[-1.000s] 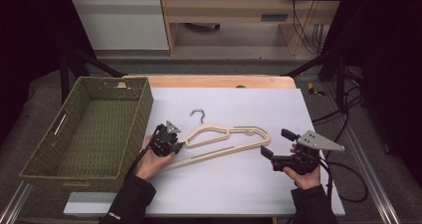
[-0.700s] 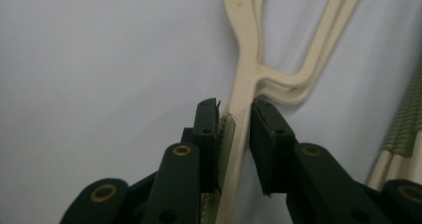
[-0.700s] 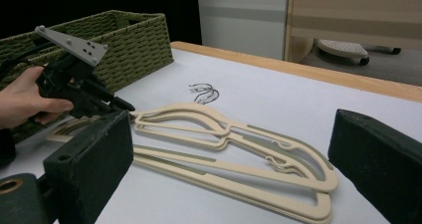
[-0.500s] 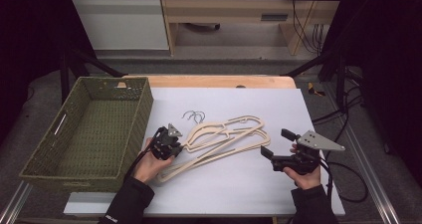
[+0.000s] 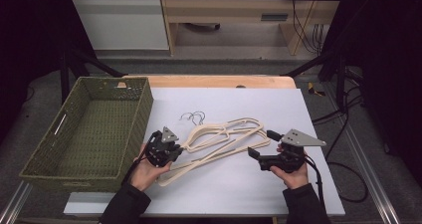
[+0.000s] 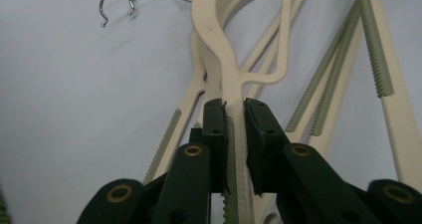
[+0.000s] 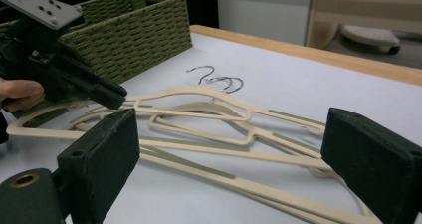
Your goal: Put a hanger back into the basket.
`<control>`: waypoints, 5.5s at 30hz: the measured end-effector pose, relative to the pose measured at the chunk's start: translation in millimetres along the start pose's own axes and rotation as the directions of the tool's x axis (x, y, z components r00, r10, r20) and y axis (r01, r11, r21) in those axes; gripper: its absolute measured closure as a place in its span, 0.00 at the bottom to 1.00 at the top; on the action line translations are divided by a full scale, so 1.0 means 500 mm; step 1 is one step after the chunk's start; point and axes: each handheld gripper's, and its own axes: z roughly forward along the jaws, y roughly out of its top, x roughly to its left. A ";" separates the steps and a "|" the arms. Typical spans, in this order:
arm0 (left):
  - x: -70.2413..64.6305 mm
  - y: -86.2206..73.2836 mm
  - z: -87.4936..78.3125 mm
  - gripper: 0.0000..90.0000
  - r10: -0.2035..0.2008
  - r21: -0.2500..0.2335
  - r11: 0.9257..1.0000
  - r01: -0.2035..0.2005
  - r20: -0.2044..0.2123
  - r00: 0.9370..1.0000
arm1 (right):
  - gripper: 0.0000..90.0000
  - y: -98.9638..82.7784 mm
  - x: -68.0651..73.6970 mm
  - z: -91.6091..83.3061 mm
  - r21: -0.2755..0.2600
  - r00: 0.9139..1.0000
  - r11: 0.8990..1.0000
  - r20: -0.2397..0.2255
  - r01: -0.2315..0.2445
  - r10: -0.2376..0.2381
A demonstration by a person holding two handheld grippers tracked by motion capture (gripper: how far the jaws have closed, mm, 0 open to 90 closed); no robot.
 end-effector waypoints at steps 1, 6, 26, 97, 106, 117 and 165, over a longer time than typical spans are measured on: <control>-0.004 0.000 -0.006 0.88 0.007 -0.011 1.000 -0.007 -0.001 1.000 | 0.10 0.002 0.005 0.009 0.009 1.000 1.000 -0.007 -0.004 0.004; -0.024 0.000 -0.031 0.88 0.041 -0.050 0.998 -0.042 -0.025 0.999 | 0.13 0.021 0.028 0.070 0.035 1.000 0.999 -0.022 0.007 -0.007; -0.054 -0.005 -0.071 0.88 0.074 -0.086 0.993 -0.078 -0.055 0.996 | 0.23 0.094 0.098 0.278 0.128 1.000 0.992 -0.019 0.006 -0.003; -0.067 0.047 -0.002 0.64 -0.031 -0.146 0.987 0.062 0.206 0.978 | 0.99 0.077 0.121 0.276 0.139 0.992 0.990 -0.128 0.019 -0.001; -0.076 0.050 0.004 0.88 -0.046 -0.142 0.987 0.081 0.234 0.971 | 0.99 0.073 0.120 0.252 0.109 0.990 0.994 -0.144 0.023 -0.007; -0.096 0.052 -0.037 0.95 -0.042 -0.233 0.967 0.102 0.247 0.968 | 0.82 0.085 0.129 0.171 0.054 0.987 0.996 -0.145 0.074 -0.065; 0.161 0.101 -0.333 0.95 -0.037 -0.382 0.923 0.047 0.034 0.999 | 0.03 -0.008 -0.023 -0.045 -0.012 0.994 1.000 0.109 -0.009 0.011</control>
